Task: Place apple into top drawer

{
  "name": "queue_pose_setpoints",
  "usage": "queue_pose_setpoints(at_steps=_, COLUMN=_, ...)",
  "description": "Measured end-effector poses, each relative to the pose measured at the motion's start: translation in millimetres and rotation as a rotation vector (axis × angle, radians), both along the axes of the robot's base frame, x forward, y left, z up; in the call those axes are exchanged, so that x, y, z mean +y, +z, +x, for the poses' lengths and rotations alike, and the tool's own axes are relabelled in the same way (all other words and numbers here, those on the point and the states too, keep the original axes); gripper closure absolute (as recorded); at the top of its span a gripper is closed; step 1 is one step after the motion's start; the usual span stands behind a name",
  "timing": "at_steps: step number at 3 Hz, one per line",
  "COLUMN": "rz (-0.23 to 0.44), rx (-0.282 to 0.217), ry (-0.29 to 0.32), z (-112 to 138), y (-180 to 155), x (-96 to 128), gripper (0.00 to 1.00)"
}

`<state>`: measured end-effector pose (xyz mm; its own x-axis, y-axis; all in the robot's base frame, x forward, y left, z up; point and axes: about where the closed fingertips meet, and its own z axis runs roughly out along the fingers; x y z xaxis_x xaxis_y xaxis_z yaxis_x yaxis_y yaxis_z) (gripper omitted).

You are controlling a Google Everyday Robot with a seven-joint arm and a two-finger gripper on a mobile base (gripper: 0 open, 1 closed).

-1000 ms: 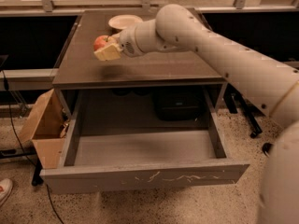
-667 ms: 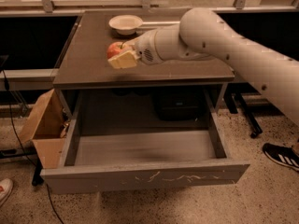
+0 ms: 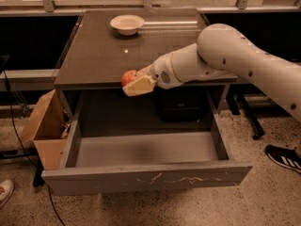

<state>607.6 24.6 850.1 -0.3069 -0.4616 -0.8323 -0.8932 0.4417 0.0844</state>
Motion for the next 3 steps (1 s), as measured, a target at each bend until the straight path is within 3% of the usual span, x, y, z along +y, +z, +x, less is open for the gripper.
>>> queue_pose_setpoints(at_steps=2, rz=-0.045, rx=-0.003, ry=0.002, z=-10.0, y=-14.3, x=8.4, gripper=1.0)
queue_pose_setpoints(at_steps=3, rz=-0.102, rx=0.001, ry=-0.003, z=-30.0, y=-47.3, x=26.0, gripper=1.0)
